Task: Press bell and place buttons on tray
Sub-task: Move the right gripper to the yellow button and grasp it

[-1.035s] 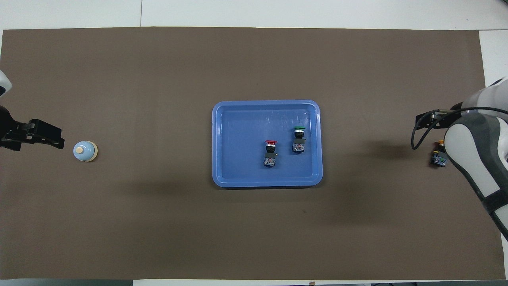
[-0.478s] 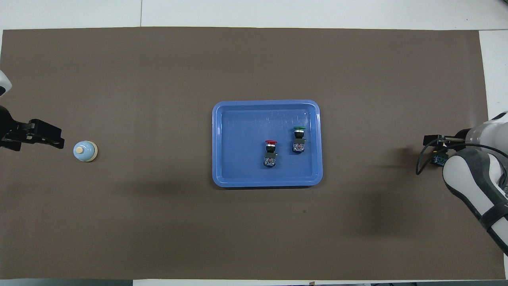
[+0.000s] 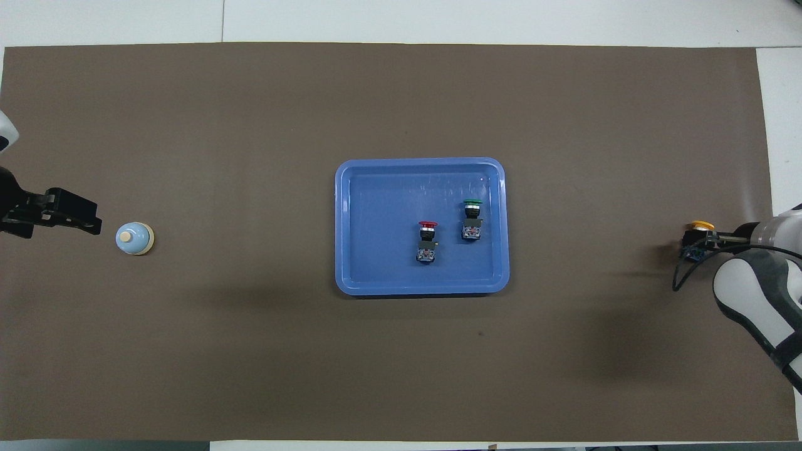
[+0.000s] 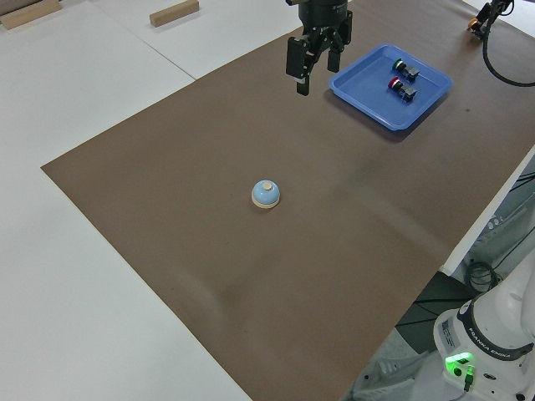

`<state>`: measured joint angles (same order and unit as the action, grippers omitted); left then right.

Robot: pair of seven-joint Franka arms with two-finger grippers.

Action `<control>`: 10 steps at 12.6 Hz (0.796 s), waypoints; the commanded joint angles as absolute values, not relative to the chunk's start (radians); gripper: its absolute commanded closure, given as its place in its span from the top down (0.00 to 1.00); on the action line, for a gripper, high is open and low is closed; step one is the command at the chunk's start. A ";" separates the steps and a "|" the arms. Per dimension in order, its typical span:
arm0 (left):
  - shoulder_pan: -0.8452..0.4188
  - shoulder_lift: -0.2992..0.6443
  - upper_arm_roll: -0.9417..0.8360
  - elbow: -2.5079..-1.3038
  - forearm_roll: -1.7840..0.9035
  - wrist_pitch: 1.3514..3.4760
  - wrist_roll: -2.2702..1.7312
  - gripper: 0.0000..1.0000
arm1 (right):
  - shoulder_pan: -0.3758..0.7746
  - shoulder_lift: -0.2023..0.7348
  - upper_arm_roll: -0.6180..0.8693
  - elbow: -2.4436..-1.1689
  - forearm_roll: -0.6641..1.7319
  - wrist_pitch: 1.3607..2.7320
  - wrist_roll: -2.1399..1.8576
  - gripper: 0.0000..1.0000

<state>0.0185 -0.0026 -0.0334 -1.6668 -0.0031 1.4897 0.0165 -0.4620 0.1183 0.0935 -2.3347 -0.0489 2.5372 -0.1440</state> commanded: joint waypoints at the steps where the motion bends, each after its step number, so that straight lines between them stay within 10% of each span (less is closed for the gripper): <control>1: 0.017 -0.015 -0.029 -1.666 -0.008 1.477 0.008 1.00 | -0.476 0.118 0.110 -2.350 -0.041 2.563 -0.160 0.61; 3: 0.017 -0.015 -0.029 -1.666 -0.008 1.477 0.008 1.00 | -0.474 0.124 0.112 -2.352 -0.026 2.563 -0.163 0.34; 4: 0.017 -0.015 -0.029 -1.666 -0.008 1.477 0.008 1.00 | -0.468 0.124 0.112 -2.350 -0.025 2.559 -0.163 0.00; 10: 0.017 -0.015 -0.029 -1.666 -0.008 1.477 0.008 1.00 | -0.343 0.117 0.127 -2.167 -0.018 2.305 -0.080 0.00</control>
